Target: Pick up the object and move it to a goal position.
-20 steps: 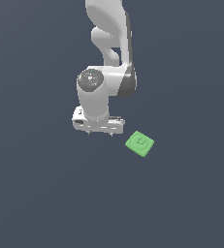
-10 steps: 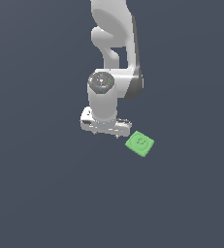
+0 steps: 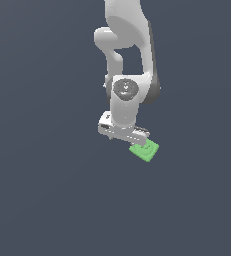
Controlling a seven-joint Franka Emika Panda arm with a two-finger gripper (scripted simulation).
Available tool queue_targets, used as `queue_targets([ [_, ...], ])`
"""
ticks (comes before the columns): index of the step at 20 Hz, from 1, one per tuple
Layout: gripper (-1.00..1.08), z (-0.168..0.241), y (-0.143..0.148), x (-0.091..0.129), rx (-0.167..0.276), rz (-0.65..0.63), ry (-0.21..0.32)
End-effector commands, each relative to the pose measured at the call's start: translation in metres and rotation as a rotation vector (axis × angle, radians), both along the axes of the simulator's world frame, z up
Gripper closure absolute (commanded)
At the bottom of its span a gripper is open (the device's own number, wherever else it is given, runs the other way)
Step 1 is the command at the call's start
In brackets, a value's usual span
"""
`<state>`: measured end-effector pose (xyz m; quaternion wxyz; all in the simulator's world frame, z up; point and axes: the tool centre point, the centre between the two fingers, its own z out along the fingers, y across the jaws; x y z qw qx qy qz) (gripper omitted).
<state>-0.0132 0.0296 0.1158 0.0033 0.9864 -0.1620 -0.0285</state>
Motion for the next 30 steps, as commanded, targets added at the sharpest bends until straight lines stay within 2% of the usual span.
queue_targets([
  [1,-0.92,-0.004,0.015,-0.001,-0.004,-0.042,-0.007],
  [17,-0.92,-0.030,0.099,-0.013,-0.013,-0.280,-0.047],
  [24,-0.92,-0.035,0.116,-0.017,-0.013,-0.330,-0.055],
  [30,-0.92,-0.036,0.119,-0.018,-0.012,-0.337,-0.056],
])
